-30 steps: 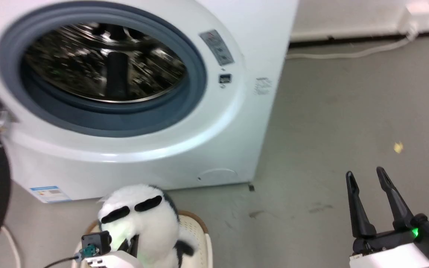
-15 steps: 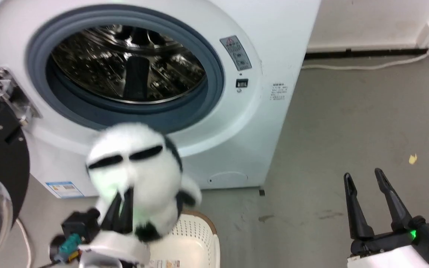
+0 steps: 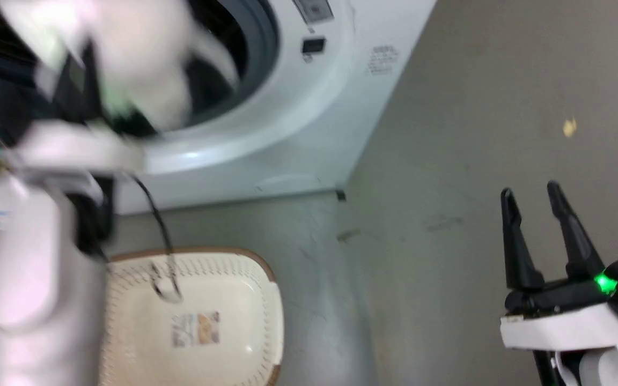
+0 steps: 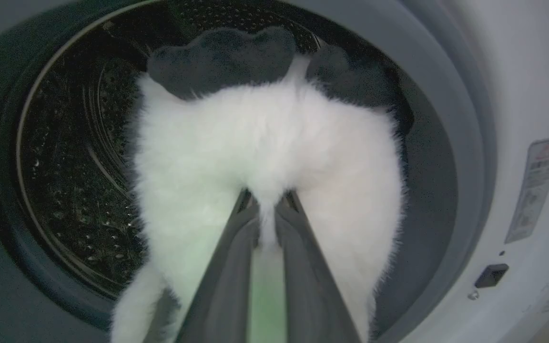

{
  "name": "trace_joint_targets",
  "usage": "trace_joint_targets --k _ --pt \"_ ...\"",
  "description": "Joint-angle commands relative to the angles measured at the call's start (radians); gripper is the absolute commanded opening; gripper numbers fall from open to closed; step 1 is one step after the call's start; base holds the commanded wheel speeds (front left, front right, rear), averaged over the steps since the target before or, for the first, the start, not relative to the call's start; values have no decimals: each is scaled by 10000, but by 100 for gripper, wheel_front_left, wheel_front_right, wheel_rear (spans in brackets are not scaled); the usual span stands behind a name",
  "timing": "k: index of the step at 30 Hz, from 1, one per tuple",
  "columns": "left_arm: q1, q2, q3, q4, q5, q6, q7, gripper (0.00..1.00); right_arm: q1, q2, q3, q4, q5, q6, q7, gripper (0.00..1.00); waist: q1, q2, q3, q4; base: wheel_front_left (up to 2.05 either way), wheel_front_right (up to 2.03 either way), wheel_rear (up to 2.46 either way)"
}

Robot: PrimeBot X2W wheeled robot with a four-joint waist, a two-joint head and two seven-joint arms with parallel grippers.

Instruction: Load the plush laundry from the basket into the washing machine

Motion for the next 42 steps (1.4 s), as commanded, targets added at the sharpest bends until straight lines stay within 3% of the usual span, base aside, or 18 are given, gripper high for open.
trace_joint_targets --k 1,9,13,21,28,29,30,31,37,38,42 --pt "-882 324 125 213 117 85 277 0 -286 -32 0 -24 141 -7 -45 100 -3 0 1199 -848 0 0 0" --pt "-4183 1613 134 1936 731 283 1467 0 -881 94 188 117 533 -7 -46 100 -3 0 2487 -1553 0 0 0" --pt "-6061 2385 -91 3542 1257 343 1953 0 -1187 158 361 190 776 -7 -46 100 -3 0 3137 -1918 0 0 0" --pt "-7063 2827 -470 5516 1682 379 2206 0 -1537 183 533 336 1010 -7 -46 100 -3 0 3613 -2206 0 0 0" --pt "-7426 2716 -825 6672 1722 147 2300 0 -1630 187 460 360 1082 -7 -46 100 -3 0 3654 -2104 0 0 0" --pt "-7421 2685 -839 6794 1699 142 2239 5 -1645 187 444 363 1063 -7 -46 100 -3 0 3612 -2071 0 0 0" --pt "-7391 2660 -849 6912 1674 136 2155 44 -1654 187 431 361 1036 -7 -46 100 -3 0 3548 -2036 0 0 0" --pt "-7336 2635 -855 7035 1649 141 2053 100 -1650 187 411 356 998 -7 -46 100 -3 0 3452 -1990 0 0 0" --pt "-6567 2266 -719 7706 1232 50 1036 100 -1441 155 261 290 517 -7 -46 100 -3 0 2491 -1542 0 0 0" --pt "-5858 1953 -671 7995 960 -153 259 100 -1245 13 130 278 289 -7 -46 100 -3 0 1683 -1233 0 0 0" --pt "-4745 1430 -552 8154 506 -417 -699 100 -882 -204 -56 224 -1 -7 -46 100 -3 0 465 -753 0 0 0"
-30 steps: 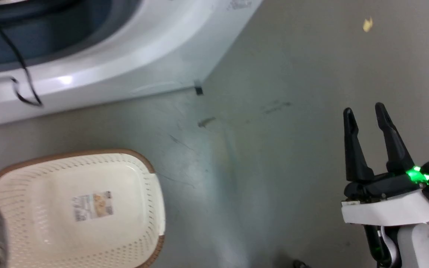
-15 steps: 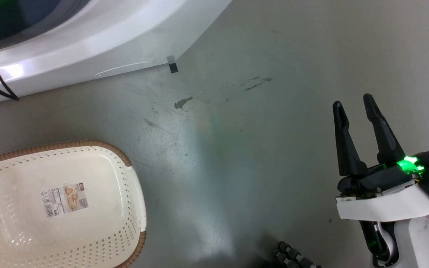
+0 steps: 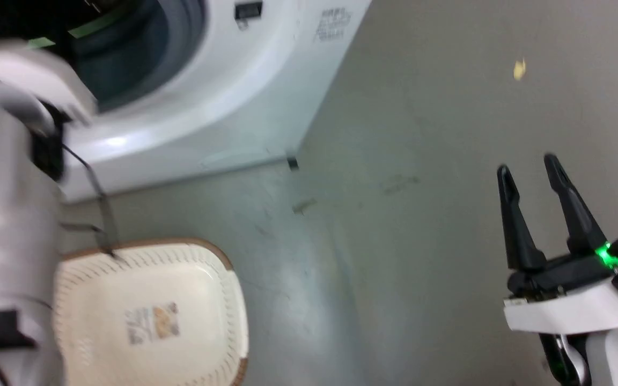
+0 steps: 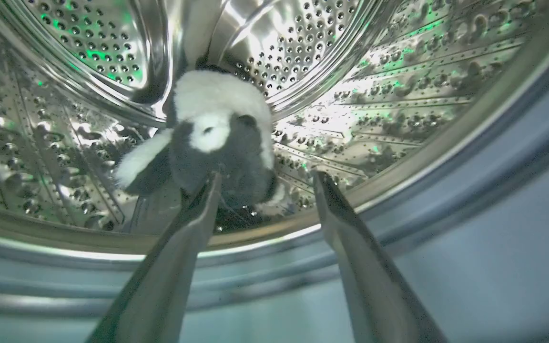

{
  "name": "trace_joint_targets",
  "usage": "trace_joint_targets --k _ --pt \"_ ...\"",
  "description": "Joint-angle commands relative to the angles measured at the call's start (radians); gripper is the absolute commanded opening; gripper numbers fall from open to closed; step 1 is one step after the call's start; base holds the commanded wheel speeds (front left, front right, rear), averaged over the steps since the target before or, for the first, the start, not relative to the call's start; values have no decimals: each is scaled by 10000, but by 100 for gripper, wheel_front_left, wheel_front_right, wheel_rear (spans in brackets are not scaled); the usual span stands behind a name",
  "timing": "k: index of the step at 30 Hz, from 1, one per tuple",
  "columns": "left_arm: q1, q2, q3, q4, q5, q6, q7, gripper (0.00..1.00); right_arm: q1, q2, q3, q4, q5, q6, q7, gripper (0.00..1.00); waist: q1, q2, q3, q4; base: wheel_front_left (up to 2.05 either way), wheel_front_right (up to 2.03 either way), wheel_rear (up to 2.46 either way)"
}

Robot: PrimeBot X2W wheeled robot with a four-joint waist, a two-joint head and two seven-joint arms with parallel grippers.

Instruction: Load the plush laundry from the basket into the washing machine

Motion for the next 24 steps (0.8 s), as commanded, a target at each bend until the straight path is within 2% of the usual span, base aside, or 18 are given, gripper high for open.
trace_joint_targets --k 1,4,13,18,24 --pt "439 -177 76 -51 -195 -98 -180 100 201 -97 -77 -45 -114 -9 -46 100 2 -1 -1311 700 0 0 0" --pt "1479 -576 210 -630 -681 -297 -353 100 540 -155 -257 -66 -296 -9 -46 100 2 -1 -2166 1069 0 0 0" --pt "6294 -1697 208 -5013 -1131 -398 -374 100 1702 -225 -502 67 -774 -9 -46 100 2 -1 -4208 2059 0 0 0" --pt "8936 -2188 38 -6834 -908 -400 -375 100 2302 -137 -499 232 -917 -9 -46 100 2 -1 -4782 2457 0 0 0" --pt "10793 -2576 135 -7919 -794 -139 -376 100 2774 -10 -411 439 -919 -9 -46 100 2 -1 -5097 2853 0 0 0"
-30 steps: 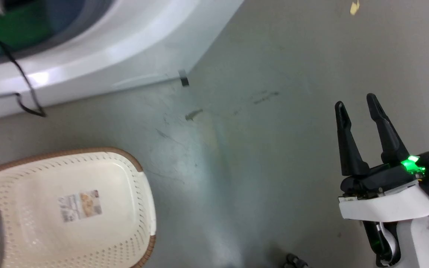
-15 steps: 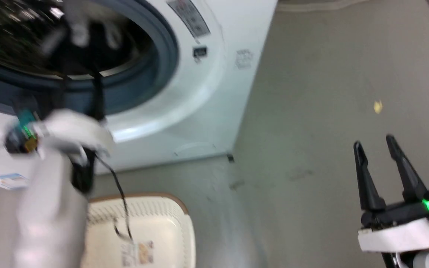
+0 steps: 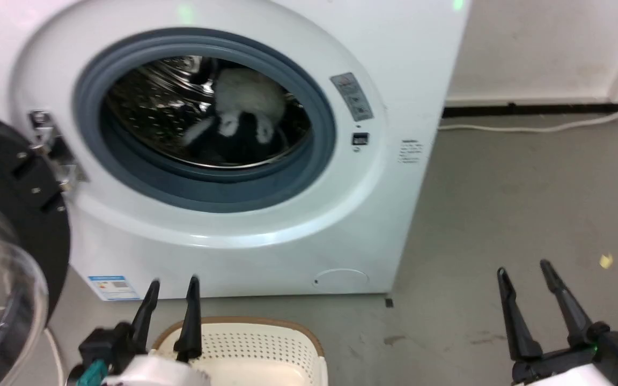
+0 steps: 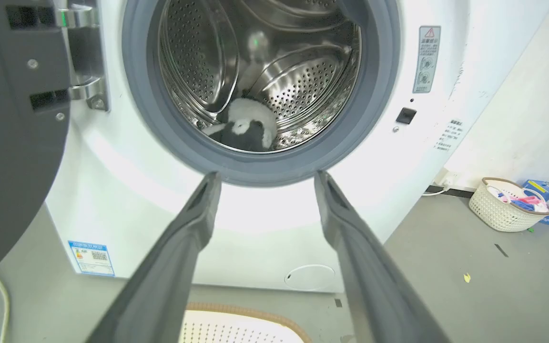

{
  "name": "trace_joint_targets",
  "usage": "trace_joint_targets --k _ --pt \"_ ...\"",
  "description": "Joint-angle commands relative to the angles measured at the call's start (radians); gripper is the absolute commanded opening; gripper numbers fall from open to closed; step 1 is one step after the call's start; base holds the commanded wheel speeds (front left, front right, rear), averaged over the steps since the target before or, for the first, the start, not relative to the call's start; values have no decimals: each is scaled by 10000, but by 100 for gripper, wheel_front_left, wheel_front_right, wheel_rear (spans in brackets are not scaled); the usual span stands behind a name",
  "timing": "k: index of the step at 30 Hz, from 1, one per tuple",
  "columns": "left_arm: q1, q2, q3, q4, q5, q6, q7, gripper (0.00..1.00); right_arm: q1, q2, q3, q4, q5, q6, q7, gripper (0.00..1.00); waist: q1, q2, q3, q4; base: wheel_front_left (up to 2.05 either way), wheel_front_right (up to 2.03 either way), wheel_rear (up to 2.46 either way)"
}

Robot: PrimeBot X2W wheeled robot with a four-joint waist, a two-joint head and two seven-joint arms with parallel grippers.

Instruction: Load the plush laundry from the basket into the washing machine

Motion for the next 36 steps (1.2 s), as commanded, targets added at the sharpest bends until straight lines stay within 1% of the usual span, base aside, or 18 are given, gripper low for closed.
trace_joint_targets --k 1,6,12,17,25,28,31,36 --pt "261 -60 78 -138 -49 96 -44 100 196 78 32 72 -20 -9 -46 100 3 0 -253 297 0 0 0" --pt "802 -178 3 -452 244 338 -45 100 409 178 57 172 18 -9 -46 100 3 0 -320 590 0 0 0" --pt "1302 -219 -166 -868 606 616 -45 100 474 259 61 281 -34 -9 -46 100 3 0 -366 730 0 0 0" --pt "1373 -224 -403 -855 543 740 -45 100 508 297 85 379 -92 -9 -46 100 3 0 -380 840 0 0 0" --pt "1381 -226 -533 -781 447 790 -45 100 497 329 140 464 -92 -9 -46 100 3 0 -391 911 0 0 0" --pt "1384 -226 -528 -733 456 916 -45 100 522 317 237 524 -79 -9 -46 100 3 0 -380 956 0 0 0" --pt "1412 -226 -471 -647 367 1259 -45 100 527 269 342 601 -65 -9 -46 100 3 0 -321 1004 0 0 0" --pt "1438 -226 -526 -649 361 1436 -45 100 498 203 470 692 -43 -9 -46 100 3 0 -228 998 0 0 0"
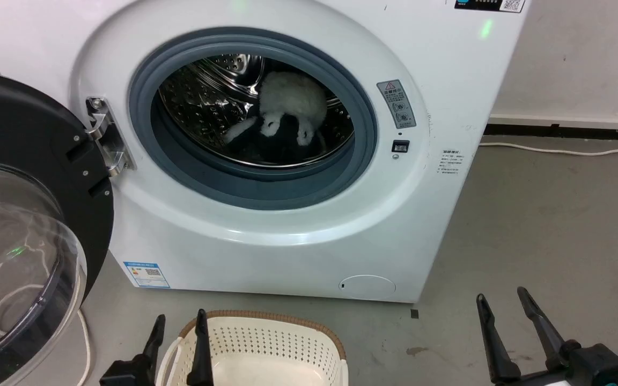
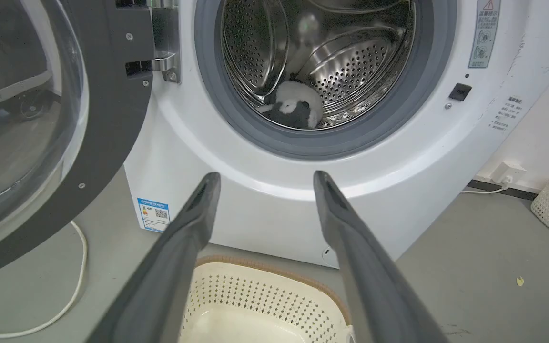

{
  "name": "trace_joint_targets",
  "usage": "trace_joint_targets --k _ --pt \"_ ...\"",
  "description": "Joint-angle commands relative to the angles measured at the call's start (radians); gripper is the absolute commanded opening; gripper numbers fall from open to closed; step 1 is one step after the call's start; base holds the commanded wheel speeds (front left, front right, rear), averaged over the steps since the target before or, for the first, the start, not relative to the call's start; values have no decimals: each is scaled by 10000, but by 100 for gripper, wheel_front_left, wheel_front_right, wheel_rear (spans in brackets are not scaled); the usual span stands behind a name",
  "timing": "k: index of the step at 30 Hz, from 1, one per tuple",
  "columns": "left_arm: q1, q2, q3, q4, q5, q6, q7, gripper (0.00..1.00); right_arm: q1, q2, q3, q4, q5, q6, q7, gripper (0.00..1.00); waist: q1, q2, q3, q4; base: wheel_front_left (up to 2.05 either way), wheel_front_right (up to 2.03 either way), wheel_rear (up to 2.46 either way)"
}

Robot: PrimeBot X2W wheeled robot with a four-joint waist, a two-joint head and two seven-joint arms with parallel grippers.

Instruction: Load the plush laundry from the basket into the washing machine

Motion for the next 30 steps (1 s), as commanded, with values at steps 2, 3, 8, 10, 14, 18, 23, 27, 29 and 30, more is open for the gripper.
trace_joint_targets --k 2,3,8,10,14,18,23,27,29,30 --pt "27 0 -11 -29 -1 26 5 0 -1 -13 13 0 -1 0 3 0 -1 0 27 -7 0 0 0" --pt "26 -2 -23 -18 6 17 16 0 -2 -8 11 0 -2 0 4 0 1 0 30 -8 0 0 0" --pt "-4 -2 -7 -62 80 7 91 0 -36 -3 -3 -9 -41 0 82 0 1 0 28 -11 0 0 0" --pt "-33 -1 18 -110 159 -4 173 0 -72 2 -16 -16 -84 -1 164 0 1 0 25 -16 0 0 0" --pt "-63 -1 43 -158 239 -16 255 0 -109 8 -29 -24 -126 -1 246 0 1 0 22 -21 0 0 0" --pt "-92 -1 68 -207 319 -27 337 0 -145 13 -43 -31 -169 -1 328 0 1 0 20 -25 0 0 0" --pt "-129 0 99 -267 418 -41 439 0 -191 19 -59 -41 -222 -2 431 0 1 0 16 -31 0 0 0" --pt "-159 0 124 -315 498 -52 521 0 -228 25 -73 -48 -264 -2 513 0 1 0 13 -35 0 0 0" --pt "-174 0 137 -339 538 -58 562 0 -246 27 -79 -52 -285 -2 554 0 1 0 12 -38 0 0 0" --pt "-181 0 143 -351 557 -60 582 0 -255 29 -82 -54 -296 -2 575 0 1 0 11 -39 0 0 0"
